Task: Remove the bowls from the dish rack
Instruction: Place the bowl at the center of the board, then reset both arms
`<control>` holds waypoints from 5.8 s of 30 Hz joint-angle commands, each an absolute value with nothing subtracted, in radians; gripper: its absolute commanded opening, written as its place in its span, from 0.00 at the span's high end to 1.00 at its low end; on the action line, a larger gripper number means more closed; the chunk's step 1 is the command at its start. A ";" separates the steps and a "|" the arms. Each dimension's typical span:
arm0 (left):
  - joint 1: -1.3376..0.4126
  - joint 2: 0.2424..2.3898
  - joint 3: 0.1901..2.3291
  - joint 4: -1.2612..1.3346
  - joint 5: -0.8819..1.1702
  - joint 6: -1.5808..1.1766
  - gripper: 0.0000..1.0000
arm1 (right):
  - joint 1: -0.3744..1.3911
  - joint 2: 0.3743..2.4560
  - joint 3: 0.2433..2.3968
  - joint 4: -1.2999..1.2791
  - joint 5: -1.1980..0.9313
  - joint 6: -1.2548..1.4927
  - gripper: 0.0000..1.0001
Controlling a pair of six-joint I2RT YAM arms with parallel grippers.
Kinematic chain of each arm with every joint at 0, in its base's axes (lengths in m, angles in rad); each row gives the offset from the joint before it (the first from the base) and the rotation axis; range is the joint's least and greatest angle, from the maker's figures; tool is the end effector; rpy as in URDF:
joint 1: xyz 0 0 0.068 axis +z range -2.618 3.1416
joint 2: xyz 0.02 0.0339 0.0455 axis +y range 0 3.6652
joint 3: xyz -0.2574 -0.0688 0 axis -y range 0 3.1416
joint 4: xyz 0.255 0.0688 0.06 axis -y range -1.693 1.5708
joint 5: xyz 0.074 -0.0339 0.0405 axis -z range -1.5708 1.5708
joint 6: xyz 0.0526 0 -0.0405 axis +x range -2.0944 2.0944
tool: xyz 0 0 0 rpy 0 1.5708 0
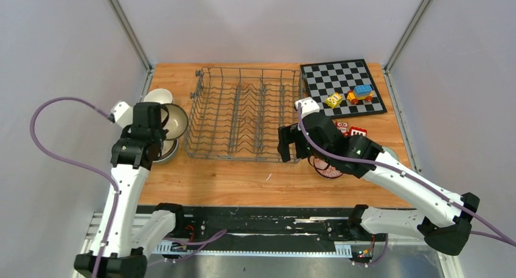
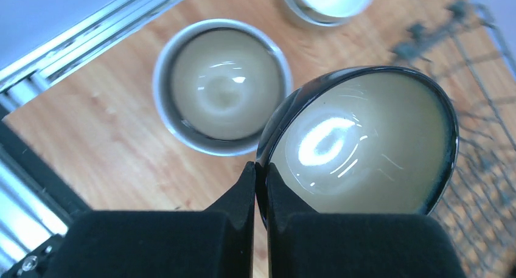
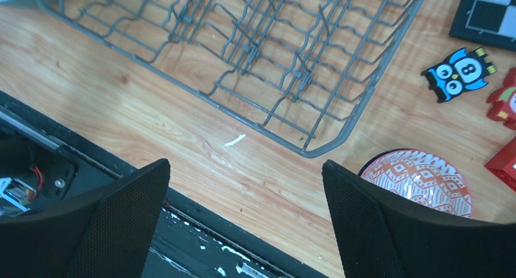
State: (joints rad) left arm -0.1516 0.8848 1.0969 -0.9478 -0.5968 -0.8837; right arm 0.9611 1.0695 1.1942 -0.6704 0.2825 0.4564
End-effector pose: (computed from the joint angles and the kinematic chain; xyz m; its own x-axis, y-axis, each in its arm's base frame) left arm 0.1831 0.0019 0.3461 -0.1990 -0.6165 -0.7618 -0.6949 0.6369 -0.3339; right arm 0.1542 0.1952 0.3659 -0.5536 -0.0535 -0.8310 -0.4533 0.8565 0.2468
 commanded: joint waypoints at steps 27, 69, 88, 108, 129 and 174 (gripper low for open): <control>0.409 1.037 0.785 -0.505 -0.329 -0.984 1.00 | 0.953 0.990 1.017 -0.565 0.160 0.445 0.04; 0.417 1.145 0.730 -0.507 -0.285 -0.897 0.48 | 0.953 0.972 0.986 -0.571 0.156 0.469 0.05; 0.417 1.055 0.770 -0.571 -0.274 -0.859 0.39 | 0.953 0.989 0.998 -0.571 0.141 0.471 0.05; 0.416 1.026 0.785 -0.590 -0.344 -0.820 0.51 | 0.952 1.040 1.048 -0.590 0.136 0.460 0.05; 0.417 1.101 0.725 -0.531 -0.369 -0.815 0.85 | 0.953 1.069 1.055 -0.595 0.129 0.469 0.05; 0.410 1.207 0.832 -0.528 -0.430 -0.765 0.47 | 0.954 1.056 1.066 -0.627 0.103 0.512 0.06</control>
State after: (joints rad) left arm 0.4091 1.1854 0.8349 -0.5667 -0.4053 -0.7589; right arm 0.9611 1.0634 1.0431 -0.5995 0.1120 0.4931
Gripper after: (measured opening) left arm 0.599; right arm 0.940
